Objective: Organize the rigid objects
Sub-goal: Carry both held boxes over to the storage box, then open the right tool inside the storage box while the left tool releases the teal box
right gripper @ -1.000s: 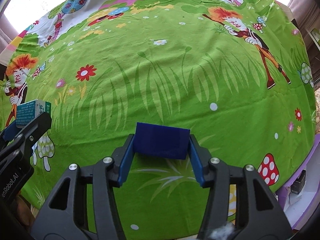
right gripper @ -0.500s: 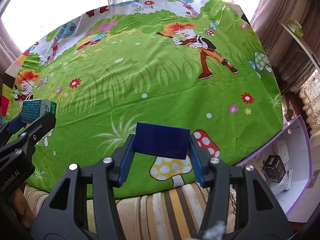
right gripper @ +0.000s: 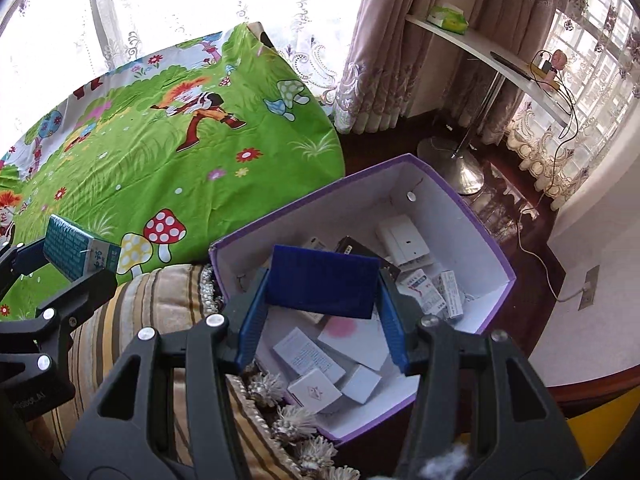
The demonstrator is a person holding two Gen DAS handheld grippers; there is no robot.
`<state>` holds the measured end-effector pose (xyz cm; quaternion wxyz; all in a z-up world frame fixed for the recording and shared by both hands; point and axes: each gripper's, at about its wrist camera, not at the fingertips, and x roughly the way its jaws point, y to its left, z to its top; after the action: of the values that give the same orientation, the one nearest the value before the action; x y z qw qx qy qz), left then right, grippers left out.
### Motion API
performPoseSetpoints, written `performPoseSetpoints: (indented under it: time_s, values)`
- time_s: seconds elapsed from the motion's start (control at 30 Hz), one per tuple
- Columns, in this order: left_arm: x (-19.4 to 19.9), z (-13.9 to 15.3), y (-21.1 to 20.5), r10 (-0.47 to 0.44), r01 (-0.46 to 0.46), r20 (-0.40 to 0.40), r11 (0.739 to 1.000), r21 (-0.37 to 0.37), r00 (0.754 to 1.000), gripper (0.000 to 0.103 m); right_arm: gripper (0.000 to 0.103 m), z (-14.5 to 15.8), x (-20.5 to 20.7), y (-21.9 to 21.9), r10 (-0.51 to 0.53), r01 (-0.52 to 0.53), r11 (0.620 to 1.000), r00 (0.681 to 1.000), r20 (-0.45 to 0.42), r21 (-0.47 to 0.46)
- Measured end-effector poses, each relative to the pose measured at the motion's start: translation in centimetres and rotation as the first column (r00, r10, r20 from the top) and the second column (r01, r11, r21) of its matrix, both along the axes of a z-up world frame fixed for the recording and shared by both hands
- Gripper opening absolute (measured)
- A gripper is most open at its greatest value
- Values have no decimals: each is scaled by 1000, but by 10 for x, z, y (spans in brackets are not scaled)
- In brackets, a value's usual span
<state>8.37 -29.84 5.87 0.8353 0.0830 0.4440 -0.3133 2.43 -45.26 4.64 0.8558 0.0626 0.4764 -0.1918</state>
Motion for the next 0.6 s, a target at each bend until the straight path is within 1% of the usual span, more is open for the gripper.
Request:
performPoseSetpoints:
  time_s: [0.13, 0.33, 0.6]
  values:
    - [-13, -1, -24, -36, 36, -12, 999, 3, 999, 74, 56, 1, -22, -23, -42, 42, 999, 999, 21, -4]
    - [-23, -6, -48, -61, 62, -27, 998, 23, 998, 74, 56, -3, -35, -41, -69, 69, 998, 997, 40, 11]
    - [-28, -12, -58, -78, 79, -53, 996, 30, 996, 75, 56, -5, -43, -52, -91, 90, 996, 994, 52, 22]
